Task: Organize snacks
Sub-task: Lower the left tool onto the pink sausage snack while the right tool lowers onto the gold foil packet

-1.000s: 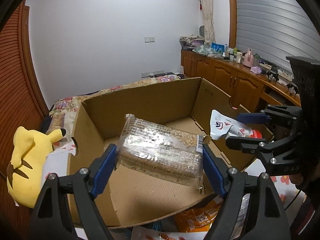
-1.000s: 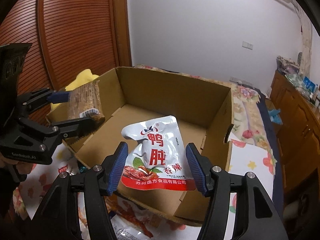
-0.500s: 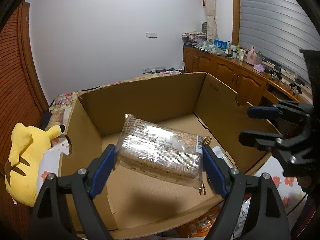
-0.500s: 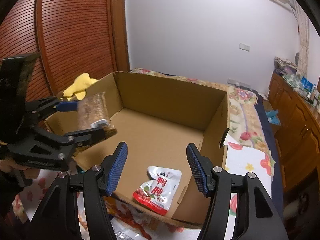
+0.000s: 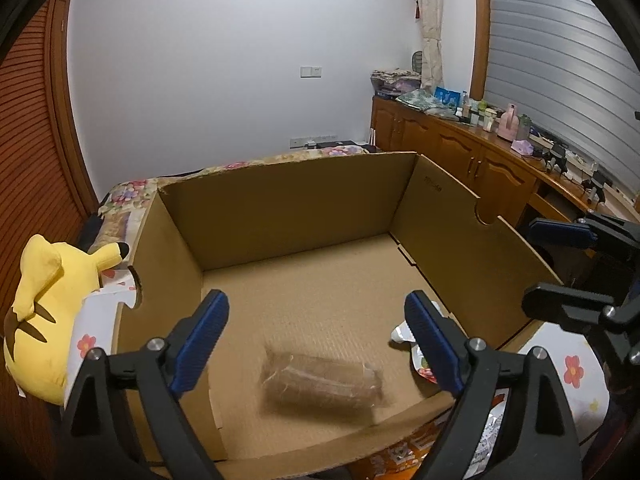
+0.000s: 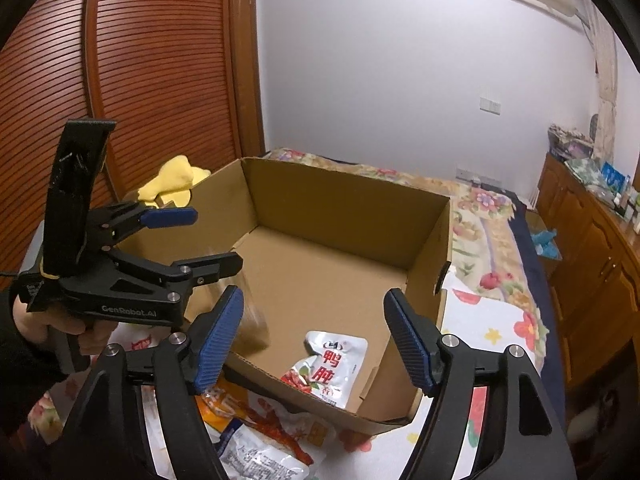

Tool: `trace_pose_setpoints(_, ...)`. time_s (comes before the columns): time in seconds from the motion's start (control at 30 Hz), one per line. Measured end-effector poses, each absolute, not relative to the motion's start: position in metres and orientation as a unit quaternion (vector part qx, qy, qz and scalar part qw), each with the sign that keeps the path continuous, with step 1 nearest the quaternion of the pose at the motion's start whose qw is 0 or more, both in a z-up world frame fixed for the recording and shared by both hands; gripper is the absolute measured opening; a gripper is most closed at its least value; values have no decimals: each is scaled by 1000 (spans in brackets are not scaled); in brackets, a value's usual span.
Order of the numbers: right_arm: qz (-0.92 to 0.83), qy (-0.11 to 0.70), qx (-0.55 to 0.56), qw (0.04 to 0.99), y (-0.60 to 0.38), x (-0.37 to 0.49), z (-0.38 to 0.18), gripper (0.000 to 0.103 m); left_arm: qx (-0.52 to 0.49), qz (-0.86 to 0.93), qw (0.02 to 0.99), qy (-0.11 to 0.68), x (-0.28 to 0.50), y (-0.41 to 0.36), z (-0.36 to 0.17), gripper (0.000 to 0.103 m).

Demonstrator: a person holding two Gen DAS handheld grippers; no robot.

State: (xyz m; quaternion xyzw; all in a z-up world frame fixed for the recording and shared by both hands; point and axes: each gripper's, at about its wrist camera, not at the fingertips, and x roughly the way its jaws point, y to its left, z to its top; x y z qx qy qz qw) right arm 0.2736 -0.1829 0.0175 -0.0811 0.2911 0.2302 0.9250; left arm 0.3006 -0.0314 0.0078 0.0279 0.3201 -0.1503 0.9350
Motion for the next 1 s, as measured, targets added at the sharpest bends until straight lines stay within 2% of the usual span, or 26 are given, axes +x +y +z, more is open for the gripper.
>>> trace_pose_setpoints(0.53,223,287,-65,929,-193,204,23,75,51,-162,942,290,198,-21,28,90)
trace_pose_setpoints(0.93,223,326,-41,918,-193,147,-36,74,41,-147,937,313,128,-4,-17,90)
trace_pose_setpoints(1.0,228,332,-39,915,-190,143,-43,70,36,-141,936,320,121,-2,-27,90)
